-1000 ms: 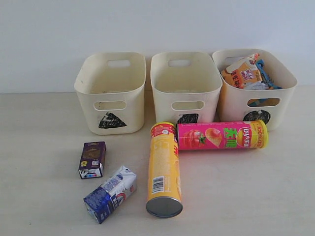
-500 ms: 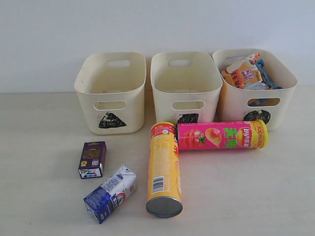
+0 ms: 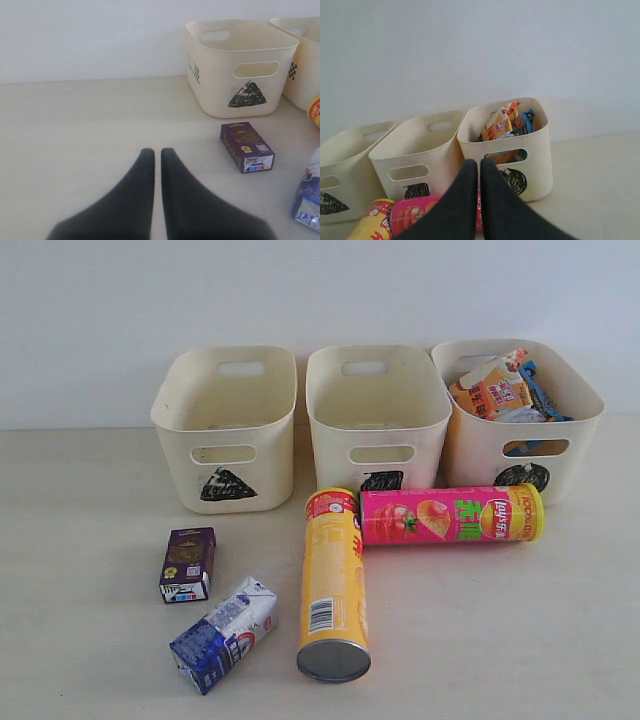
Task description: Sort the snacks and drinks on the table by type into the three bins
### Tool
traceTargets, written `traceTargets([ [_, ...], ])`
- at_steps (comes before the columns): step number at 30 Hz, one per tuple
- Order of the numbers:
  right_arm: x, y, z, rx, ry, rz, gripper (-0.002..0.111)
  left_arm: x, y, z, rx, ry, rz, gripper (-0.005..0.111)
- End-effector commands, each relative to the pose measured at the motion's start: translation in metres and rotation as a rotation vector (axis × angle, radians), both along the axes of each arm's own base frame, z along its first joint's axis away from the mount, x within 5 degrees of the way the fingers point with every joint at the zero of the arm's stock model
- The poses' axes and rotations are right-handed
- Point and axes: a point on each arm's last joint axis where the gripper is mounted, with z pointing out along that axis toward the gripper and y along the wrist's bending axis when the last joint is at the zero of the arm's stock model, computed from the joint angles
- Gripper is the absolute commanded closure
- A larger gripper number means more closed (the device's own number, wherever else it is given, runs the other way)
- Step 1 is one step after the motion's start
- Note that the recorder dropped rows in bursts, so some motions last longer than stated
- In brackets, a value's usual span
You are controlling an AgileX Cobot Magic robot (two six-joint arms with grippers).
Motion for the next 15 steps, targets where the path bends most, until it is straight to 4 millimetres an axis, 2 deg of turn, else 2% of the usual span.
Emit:
traceTargets([
  [1, -0.012, -0.003, -0.010, 0.013, 0.043, -0.016, 0.108, 0.000, 0.002, 0.001, 0.071, -0.028, 0.004, 0.103],
  [10, -0.012, -0.004, -0.016, 0.028, 0.120, -0.022, 0.108, 0.001, 0.002, 0.003, 0.070, -0.052, 0.005, 0.103],
  [13, -0.012, -0.004, -0.019, 0.033, 0.145, -0.024, 0.108, 0.001, 0.001, 0.010, 0.041, -0.127, 0.008, 0.103],
  [15, -0.012, -0.004, -0.019, 0.046, 0.153, -0.023, 0.108, 0.002, 0.001, 0.018, -0.047, -0.206, 0.016, 0.103],
])
